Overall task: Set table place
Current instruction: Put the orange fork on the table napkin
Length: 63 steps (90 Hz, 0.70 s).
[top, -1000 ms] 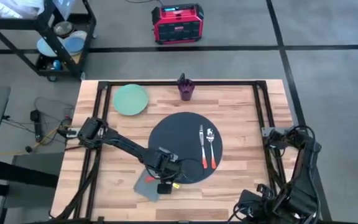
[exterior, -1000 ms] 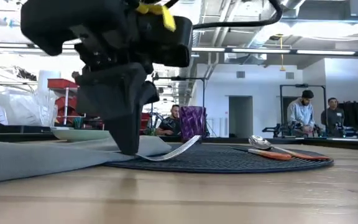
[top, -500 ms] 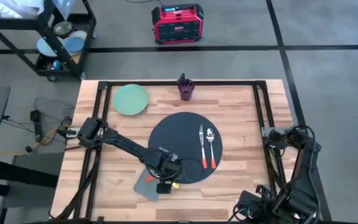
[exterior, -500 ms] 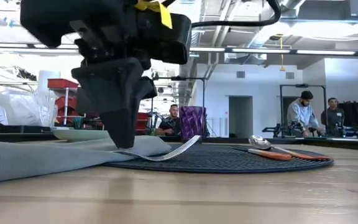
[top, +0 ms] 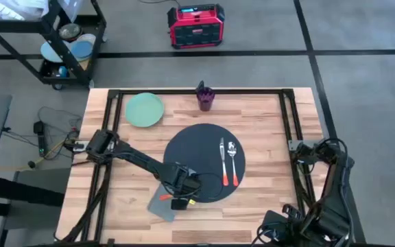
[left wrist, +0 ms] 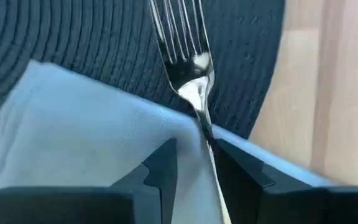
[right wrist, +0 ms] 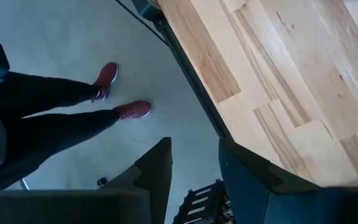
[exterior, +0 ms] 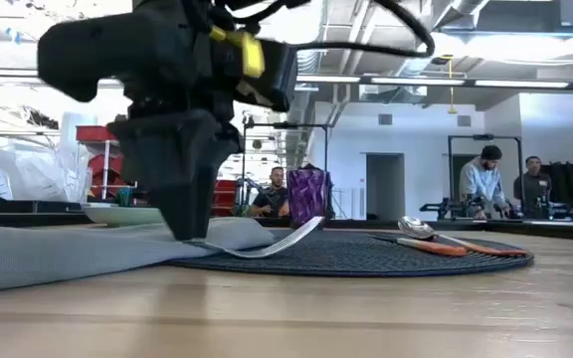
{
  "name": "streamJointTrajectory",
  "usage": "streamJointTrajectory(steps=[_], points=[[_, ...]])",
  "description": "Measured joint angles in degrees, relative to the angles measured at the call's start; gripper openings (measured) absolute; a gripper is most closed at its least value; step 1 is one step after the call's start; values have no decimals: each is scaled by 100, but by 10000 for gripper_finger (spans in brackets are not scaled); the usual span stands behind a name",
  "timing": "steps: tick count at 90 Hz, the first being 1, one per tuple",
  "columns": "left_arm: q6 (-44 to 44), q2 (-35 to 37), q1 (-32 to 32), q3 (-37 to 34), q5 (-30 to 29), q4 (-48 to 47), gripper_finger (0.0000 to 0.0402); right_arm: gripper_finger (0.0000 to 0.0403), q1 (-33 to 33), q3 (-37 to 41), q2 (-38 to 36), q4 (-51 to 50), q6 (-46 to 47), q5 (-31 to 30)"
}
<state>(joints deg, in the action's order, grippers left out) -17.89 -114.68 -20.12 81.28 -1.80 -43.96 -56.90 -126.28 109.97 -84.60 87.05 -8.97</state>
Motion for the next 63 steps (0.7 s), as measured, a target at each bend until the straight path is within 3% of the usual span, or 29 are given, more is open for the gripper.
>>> streamJointTrajectory(steps=[45,63], points=[[-33,-10,-31,-1,7,193,90,119,0,0,0,-112,0,-9],[-22,-10,-33,-1,33,264,61,118,0,0,0,-215,2,-9]])
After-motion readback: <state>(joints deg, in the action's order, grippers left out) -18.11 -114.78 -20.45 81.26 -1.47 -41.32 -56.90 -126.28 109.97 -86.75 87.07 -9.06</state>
